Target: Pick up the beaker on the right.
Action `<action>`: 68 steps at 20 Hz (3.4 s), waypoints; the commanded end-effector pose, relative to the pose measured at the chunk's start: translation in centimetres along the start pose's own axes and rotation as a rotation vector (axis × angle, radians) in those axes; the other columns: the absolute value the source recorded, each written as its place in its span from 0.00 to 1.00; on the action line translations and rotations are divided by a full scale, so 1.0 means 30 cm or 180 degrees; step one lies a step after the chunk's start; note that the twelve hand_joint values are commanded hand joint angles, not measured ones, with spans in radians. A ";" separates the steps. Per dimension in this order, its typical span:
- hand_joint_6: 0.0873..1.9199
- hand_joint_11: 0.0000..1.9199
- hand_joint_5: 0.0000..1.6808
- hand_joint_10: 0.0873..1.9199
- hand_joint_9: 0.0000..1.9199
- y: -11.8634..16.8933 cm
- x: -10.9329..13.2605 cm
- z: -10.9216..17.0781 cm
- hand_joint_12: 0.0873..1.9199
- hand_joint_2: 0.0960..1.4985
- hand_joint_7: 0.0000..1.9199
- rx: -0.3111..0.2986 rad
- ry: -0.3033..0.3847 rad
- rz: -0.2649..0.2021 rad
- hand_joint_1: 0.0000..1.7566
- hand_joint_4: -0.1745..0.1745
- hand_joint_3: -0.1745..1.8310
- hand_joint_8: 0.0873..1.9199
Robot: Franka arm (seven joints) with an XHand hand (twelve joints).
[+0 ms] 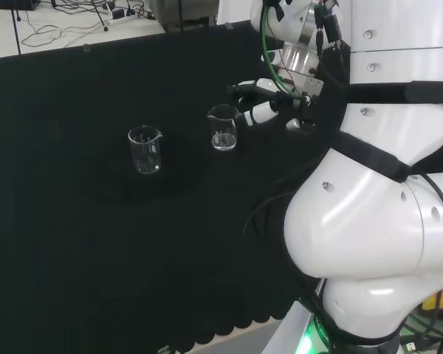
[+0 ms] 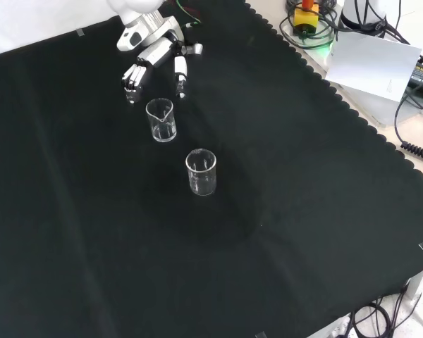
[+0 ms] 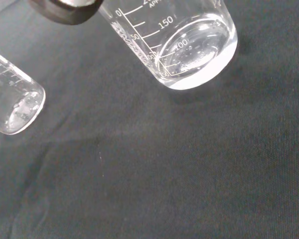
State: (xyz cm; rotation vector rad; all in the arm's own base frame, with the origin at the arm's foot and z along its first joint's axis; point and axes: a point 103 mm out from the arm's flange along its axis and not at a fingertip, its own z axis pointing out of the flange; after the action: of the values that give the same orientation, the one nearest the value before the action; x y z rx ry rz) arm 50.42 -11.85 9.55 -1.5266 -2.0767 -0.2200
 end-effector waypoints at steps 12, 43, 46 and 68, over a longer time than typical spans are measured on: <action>0.00 0.00 0.21 0.31 0.19 0.042 -0.044 0.070 0.69 0.53 0.13 -0.0034 0.0243 -0.0134 0.46 0.38 0.00 0.32; 0.00 0.00 0.21 0.30 0.19 0.105 -0.037 0.166 0.71 0.51 0.13 -0.0264 0.0675 -0.0292 0.47 0.39 0.00 0.32; 0.00 0.00 0.21 0.30 0.19 0.108 -0.032 0.164 0.71 0.51 0.14 -0.0308 0.0711 -0.0327 0.47 0.38 0.00 0.33; 0.00 0.00 0.25 0.29 0.21 0.133 -0.016 0.191 0.71 0.51 0.15 -0.0397 0.0759 -0.0351 0.47 0.39 0.00 0.33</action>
State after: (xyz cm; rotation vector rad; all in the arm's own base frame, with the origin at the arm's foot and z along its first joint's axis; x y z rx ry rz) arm 52.30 -8.47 3.85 -1.3790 -1.9880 -0.5446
